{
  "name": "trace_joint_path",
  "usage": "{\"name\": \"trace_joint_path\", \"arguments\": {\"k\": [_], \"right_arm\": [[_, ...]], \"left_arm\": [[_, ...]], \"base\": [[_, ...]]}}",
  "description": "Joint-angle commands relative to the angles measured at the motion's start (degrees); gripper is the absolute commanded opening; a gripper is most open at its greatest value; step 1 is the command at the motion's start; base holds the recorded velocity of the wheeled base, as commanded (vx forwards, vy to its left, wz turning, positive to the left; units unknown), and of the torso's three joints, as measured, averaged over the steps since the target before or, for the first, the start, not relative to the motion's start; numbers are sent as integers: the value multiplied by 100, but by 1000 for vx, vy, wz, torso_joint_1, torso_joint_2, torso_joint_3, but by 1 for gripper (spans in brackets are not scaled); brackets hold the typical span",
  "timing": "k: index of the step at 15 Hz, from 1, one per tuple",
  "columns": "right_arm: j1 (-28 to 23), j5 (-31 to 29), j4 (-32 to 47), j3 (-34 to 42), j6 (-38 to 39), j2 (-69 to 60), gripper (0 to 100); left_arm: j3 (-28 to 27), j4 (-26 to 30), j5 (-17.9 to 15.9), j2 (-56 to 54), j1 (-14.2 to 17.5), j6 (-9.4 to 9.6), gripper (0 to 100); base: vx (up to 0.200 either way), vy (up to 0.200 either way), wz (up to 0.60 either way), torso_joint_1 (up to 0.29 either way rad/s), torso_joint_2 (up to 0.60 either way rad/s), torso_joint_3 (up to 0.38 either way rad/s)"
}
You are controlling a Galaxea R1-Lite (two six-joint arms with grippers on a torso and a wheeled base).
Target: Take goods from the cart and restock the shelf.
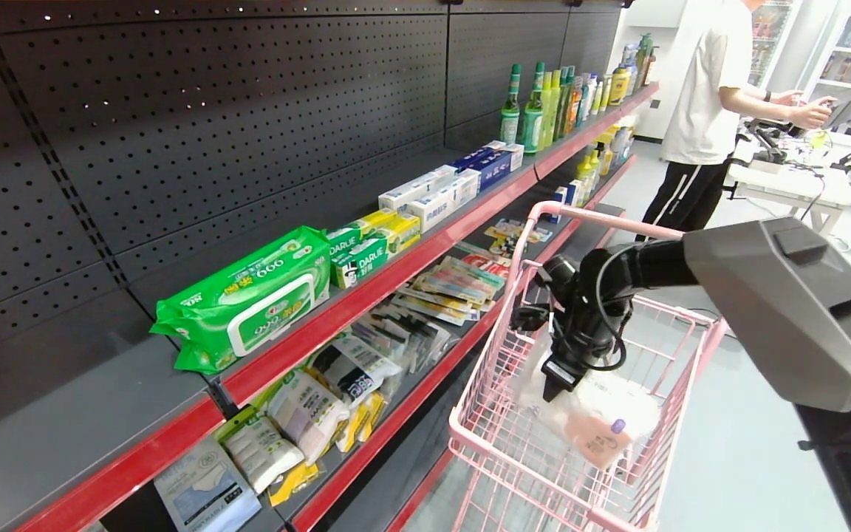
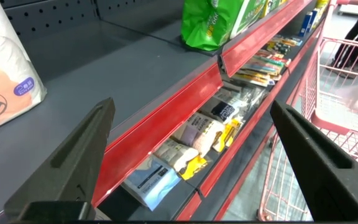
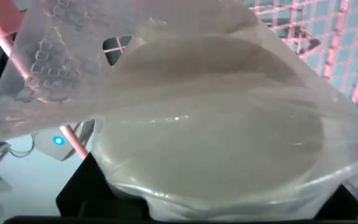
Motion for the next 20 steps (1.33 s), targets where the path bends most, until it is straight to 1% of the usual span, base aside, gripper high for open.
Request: {"name": "trace_joint_path", "arguments": {"k": [1,4,6,9,13,15,18,19,20], "right_arm": [[-169,-158,183,42,160,-897,0],[-143,-220,499,235,327,-2189,0],[-134,-263,517,437,344,-2989,0],[-151,-703,517,762,485,-4061,0],[-178,-1380,499,1738,608,-5986,0],[-204,-1635,464,2362,608,-7006,0],[-556,-1661,455,2696,608,-7902,0],[-802,-1643,464,2907,599,-8236,0],[-1224,-1564,464,3338,608,-8799,0]], "left_arm": [[1,2,-2,2,1,-3,100],[1,-7,-2,2,1,-3,100],[1,-7,-2,2,1,-3,100],[1,-7,-2,2,1,-3,100],[1,-7,-2,2,1,-3,100],[1,-7,-2,2,1,-3,100],[1,-7,-2,2,1,-3,100],[1,-7,-2,2,1,-3,100],[1,-7,-2,2,1,-3,100]], "base": [[0,0,0,0,0,0],[0,0,0,0,0,0],[0,0,0,0,0,0],[0,0,0,0,0,0],[0,0,0,0,0,0],[0,0,0,0,0,0],[0,0,0,0,0,0],[0,0,0,0,0,0],[0,0,0,0,0,0]]}}
